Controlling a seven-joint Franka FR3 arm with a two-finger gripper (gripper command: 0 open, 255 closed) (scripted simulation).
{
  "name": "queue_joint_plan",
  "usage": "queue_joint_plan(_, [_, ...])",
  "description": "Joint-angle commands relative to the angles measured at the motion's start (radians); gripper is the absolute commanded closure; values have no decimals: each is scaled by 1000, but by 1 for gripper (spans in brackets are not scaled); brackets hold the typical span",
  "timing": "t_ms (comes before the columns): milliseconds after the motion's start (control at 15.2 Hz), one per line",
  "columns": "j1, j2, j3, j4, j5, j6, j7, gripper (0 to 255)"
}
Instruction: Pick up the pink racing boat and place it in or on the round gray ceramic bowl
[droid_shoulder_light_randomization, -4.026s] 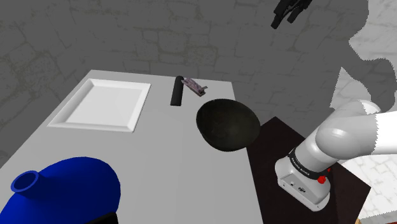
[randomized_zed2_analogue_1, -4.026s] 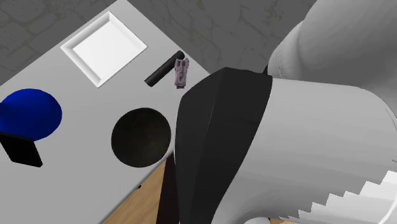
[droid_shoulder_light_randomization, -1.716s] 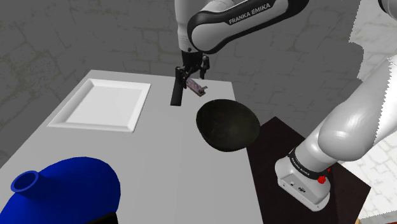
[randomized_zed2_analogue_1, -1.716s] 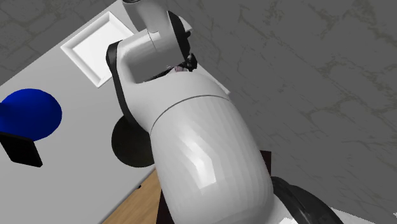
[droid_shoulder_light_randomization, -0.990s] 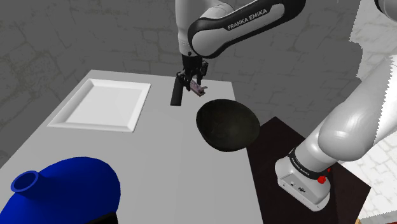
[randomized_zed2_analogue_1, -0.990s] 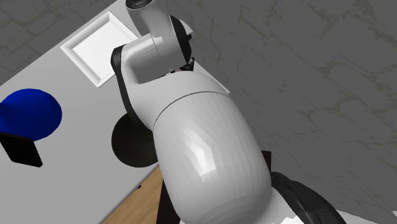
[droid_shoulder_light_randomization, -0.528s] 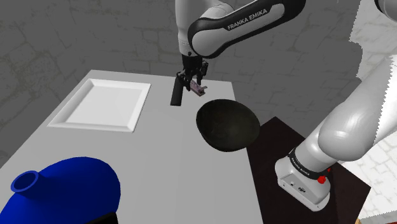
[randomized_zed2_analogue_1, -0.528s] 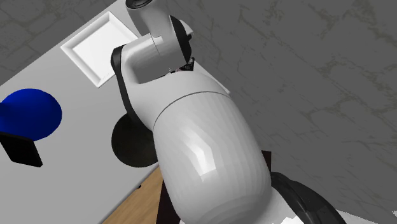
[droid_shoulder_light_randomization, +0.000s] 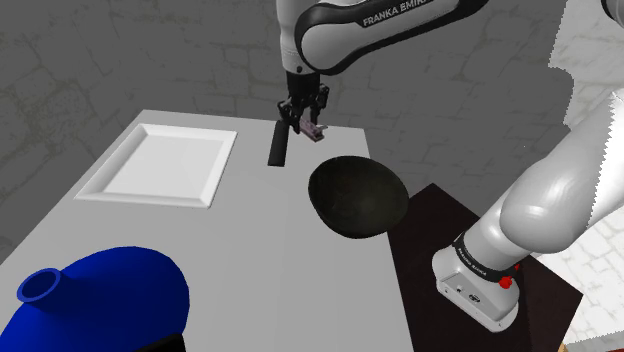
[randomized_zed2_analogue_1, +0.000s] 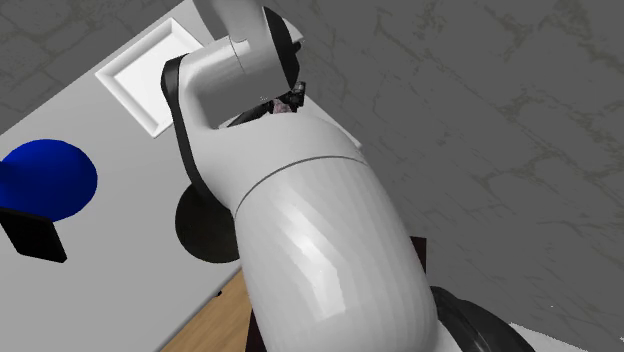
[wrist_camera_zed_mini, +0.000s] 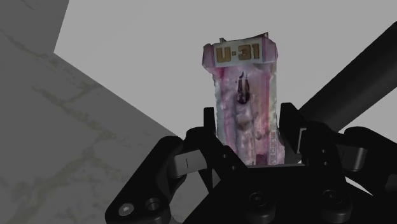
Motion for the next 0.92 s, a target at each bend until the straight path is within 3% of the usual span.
queue_joint_plan(0, [0,-9,0,19,5,-27,-6,255])
queue_joint_plan(858, [0,-47,-2,153,28,-194,-38,255])
